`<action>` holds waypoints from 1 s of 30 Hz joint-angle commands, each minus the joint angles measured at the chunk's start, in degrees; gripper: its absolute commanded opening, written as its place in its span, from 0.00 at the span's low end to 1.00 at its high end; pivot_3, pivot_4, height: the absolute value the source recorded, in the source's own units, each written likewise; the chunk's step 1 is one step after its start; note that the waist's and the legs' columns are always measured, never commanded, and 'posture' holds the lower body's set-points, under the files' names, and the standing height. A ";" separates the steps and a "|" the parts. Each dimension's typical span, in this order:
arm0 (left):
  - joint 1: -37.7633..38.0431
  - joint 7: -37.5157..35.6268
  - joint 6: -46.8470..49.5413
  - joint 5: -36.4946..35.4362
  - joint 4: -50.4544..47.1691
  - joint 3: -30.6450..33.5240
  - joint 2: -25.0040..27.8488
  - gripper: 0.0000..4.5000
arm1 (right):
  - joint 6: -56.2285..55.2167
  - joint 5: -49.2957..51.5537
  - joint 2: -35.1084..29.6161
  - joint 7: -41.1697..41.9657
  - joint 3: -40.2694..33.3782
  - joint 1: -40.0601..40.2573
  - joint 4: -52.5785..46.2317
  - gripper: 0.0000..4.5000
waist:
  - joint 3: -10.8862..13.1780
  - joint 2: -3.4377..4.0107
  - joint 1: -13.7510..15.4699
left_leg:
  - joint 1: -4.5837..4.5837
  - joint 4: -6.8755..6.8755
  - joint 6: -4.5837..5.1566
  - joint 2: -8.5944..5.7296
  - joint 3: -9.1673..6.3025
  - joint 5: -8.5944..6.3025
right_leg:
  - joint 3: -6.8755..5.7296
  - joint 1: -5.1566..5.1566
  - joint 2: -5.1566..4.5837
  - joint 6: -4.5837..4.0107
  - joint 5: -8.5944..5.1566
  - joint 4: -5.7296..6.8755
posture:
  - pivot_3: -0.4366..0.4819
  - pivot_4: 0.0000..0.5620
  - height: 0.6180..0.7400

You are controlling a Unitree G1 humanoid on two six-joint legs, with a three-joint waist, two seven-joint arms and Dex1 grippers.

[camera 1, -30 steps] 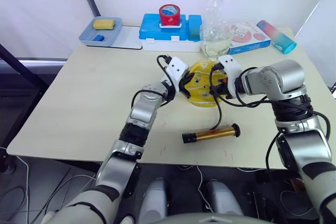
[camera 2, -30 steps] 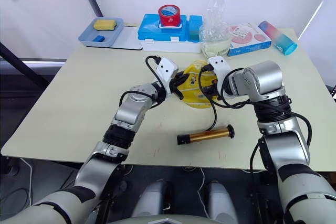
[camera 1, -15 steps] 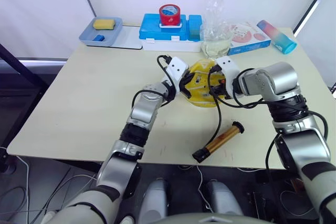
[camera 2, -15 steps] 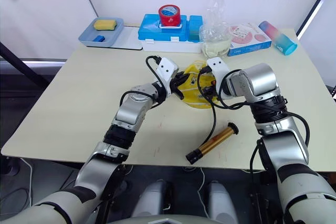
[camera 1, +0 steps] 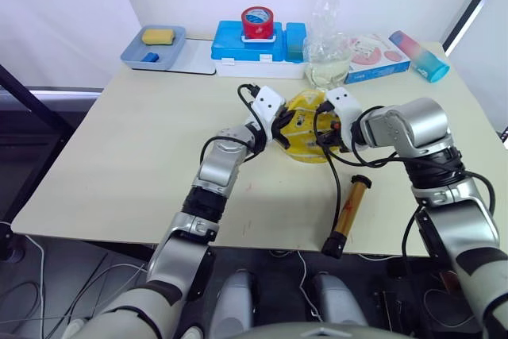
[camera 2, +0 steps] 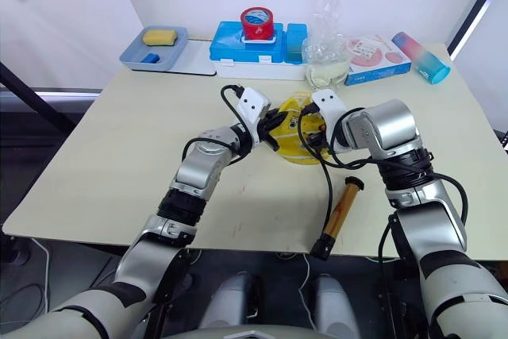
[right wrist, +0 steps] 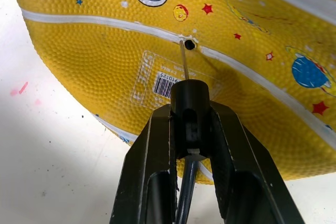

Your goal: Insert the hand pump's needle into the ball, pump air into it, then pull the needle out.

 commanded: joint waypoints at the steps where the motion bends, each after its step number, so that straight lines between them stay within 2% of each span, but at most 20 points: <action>1: 0.52 0.49 0.19 -0.49 0.84 0.94 -0.20 0.00 | 1.04 -0.88 -0.57 -0.55 -0.30 1.35 0.24 0.07 | 0.00 0.00 0.00 | 0.00 0.00 0.00 0.00 0.00 0.00 | 0.00 0.00 0.00 0.00 0.00 0.00 | 0.48 0.27 1.00; 17: 0.13 0.40 -0.48 -0.91 2.32 1.24 -0.34 0.00 | 0.13 -1.03 -1.32 0.85 2.32 2.12 -0.84 0.07 | 0.00 0.00 -0.02 | 0.01 0.00 0.00 0.00 0.00 0.00 | 0.00 0.00 -0.01 -0.03 -0.02 0.00 | 0.48 0.27 1.00; 30: 0.42 -0.09 -0.24 -0.77 1.86 0.76 -0.24 0.00 | 0.32 -1.73 -0.03 0.16 0.87 2.23 0.22 0.07 | 0.00 0.00 -0.02 | 0.01 -0.01 0.00 0.00 -0.01 0.00 | -0.01 0.00 -0.01 -0.13 -0.07 0.00 | 0.48 0.27 1.00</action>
